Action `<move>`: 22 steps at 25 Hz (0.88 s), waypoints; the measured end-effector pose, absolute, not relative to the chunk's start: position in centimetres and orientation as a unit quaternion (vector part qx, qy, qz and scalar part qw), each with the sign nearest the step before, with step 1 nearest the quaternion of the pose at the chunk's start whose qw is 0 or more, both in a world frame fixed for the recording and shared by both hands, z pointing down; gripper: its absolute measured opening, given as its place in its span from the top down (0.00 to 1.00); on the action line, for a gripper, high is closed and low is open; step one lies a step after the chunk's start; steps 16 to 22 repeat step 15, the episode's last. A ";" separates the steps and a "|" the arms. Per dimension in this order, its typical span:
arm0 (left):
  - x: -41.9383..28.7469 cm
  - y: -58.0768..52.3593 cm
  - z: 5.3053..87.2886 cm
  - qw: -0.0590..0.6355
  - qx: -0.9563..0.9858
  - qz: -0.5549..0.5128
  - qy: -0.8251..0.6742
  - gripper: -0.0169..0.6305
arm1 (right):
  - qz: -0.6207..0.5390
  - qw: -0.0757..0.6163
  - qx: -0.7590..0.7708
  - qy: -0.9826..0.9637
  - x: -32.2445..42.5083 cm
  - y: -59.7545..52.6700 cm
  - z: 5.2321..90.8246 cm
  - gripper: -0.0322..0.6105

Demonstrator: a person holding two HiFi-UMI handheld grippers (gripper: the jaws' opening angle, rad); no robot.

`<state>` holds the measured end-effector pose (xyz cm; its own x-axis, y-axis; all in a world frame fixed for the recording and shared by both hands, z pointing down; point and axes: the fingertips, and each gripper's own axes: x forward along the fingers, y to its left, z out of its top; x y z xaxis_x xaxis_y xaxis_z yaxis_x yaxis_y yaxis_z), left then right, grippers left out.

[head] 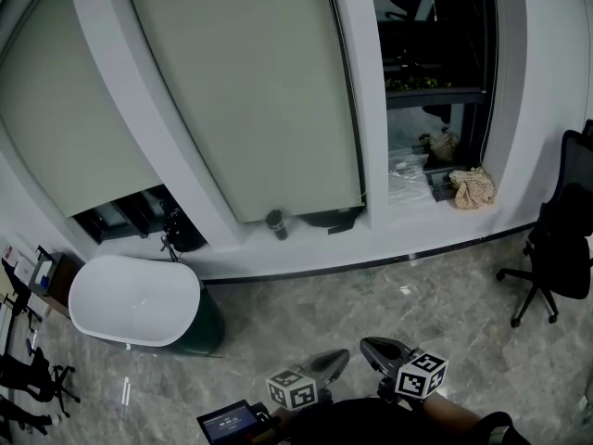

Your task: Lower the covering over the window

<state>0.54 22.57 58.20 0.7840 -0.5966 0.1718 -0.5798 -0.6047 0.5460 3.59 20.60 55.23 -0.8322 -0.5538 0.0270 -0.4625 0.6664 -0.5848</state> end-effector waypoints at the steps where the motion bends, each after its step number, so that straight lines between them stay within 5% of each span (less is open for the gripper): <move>1: 0.5 22.6 58.2 0.300 0.896 -0.014 -0.328 0.97 | -0.298 0.076 -0.279 0.910 3.5 20.6 55.2 0.94; 22: 0.8 22.8 58.1 0.302 0.897 -0.014 -0.324 0.97 | -0.296 0.076 -0.283 0.909 3.7 20.8 55.1 0.94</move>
